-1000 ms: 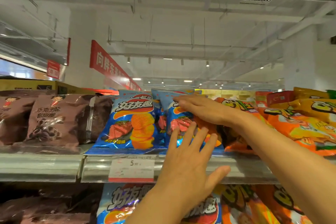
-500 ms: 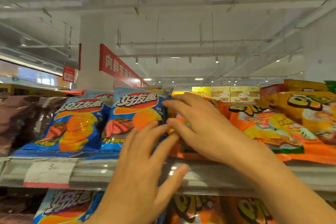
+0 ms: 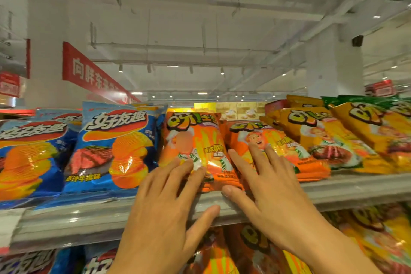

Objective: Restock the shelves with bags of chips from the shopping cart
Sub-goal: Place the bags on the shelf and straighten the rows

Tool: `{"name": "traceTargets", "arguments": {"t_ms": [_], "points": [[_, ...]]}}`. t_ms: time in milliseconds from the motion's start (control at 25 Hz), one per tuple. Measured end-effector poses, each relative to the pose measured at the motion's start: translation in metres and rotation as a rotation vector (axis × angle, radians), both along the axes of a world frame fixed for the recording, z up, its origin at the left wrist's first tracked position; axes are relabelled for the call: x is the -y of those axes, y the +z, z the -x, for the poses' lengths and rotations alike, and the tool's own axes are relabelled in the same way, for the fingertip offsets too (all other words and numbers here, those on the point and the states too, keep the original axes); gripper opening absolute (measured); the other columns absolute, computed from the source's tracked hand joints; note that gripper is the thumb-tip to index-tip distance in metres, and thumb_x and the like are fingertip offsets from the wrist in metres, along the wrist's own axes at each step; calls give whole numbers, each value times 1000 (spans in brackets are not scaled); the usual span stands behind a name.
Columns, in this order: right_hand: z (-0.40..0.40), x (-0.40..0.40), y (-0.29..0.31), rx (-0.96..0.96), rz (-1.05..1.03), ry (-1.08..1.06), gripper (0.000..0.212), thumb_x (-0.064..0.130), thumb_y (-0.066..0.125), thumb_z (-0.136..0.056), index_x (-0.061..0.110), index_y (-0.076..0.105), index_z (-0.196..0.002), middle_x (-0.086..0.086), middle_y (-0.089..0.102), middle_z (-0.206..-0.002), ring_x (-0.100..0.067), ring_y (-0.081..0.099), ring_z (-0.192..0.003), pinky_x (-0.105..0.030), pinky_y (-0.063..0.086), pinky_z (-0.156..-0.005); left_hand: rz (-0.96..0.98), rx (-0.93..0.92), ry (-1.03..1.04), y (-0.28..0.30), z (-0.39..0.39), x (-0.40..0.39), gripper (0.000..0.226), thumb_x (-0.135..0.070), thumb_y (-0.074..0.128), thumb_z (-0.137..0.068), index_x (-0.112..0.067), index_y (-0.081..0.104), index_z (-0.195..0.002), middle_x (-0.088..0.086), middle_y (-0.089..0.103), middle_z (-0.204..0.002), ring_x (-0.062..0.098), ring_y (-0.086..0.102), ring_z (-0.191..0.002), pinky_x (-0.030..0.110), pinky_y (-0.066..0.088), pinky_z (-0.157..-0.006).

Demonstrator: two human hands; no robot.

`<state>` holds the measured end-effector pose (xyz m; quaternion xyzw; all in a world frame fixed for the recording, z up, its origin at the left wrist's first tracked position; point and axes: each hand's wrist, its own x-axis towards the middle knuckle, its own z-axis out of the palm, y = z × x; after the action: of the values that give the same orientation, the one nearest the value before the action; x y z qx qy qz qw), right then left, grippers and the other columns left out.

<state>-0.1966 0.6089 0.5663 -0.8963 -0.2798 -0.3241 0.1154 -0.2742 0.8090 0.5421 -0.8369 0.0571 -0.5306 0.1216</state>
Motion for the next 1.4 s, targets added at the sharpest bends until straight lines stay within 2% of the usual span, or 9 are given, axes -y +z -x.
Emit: {"name": "traceTargets", "arguments": {"t_ms": [200, 480, 680, 840, 1000, 1080, 1160, 1240, 1400], "points": [[6, 5, 2, 5, 27, -12, 85, 85, 0, -79, 47, -9, -155, 6, -11, -169, -22, -16, -154, -45, -2, -124, 86, 48, -43, 3, -5, 5, 58, -64, 40, -91, -23, 72, -118, 0, 67, -116, 26, 58, -111, 48, 37, -102], [-1, 36, 18, 133, -37, 63, 71, 78, 22, -89, 42, 32, -149, 10, 42, -144, -17, 35, -135, -38, 33, -111, 217, 76, -41, 28, -5, 37, 49, -57, 40, -93, -24, 70, -113, 2, 60, -111, 30, 56, -108, 62, 34, -109], [-33, 72, 9, 49, 59, 96, 84, 79, 6, -80, 46, 4, -157, 10, 4, -169, -17, -5, -155, -45, 0, -126, 136, 39, -223, 35, -24, 95, 51, -55, 44, -95, -24, 65, -129, -3, 60, -129, 24, 51, -127, 58, 39, -108], [-46, 100, 9, 123, 105, 350, 71, 69, 33, -88, 32, 40, -147, 9, 32, -156, -16, 20, -147, -42, 12, -125, 220, -141, -246, 48, -52, 145, 64, -61, 25, -95, -28, 57, -141, -10, 51, -146, 12, 38, -142, 43, 31, -118], [-78, 176, 14, 219, -20, 516, 53, 69, 42, -91, 41, 54, -134, 24, 44, -138, 0, 31, -136, -37, 22, -120, 247, -245, 122, 58, -79, 189, 83, -73, -1, -85, -38, 59, -131, -12, 62, -129, 14, 53, -127, 35, 43, -103], [-100, 220, 12, 269, -48, 474, 58, 71, 38, -91, 47, 41, -145, 22, 35, -149, -4, 24, -142, -34, 17, -122, 269, -143, 334, 62, -87, 210, 80, -75, 3, -86, -35, 62, -122, -8, 66, -115, 19, 60, -115, 37, 50, -87], [-118, 250, 10, 186, 33, 414, 71, 76, 31, -91, 52, 8, -154, 17, 3, -165, -8, -4, -153, -33, -6, -123, 245, -26, 374, 63, -98, 233, 65, -69, 21, -95, -31, 64, -125, 0, 67, -112, 27, 62, -108, 38, 49, -80], [-130, 265, 6, 122, 146, 401, 79, 76, 32, -91, 49, -7, -155, 14, -18, -166, -9, -20, -152, -31, -18, -118, 215, -20, 188, 61, -117, 262, 57, -59, 34, -98, -25, 63, -134, 2, 64, -128, 27, 57, -120, 40, 47, -95], [-135, 280, 6, 137, 110, 548, 72, 71, 41, -92, 40, 23, -154, 14, 5, -167, -4, -5, -152, -32, -15, -122, 265, -268, 9, 55, -152, 300, 57, -61, 15, -102, -45, 32, -153, -21, 21, -164, 5, 3, -154, 33, 10, -125]]}}
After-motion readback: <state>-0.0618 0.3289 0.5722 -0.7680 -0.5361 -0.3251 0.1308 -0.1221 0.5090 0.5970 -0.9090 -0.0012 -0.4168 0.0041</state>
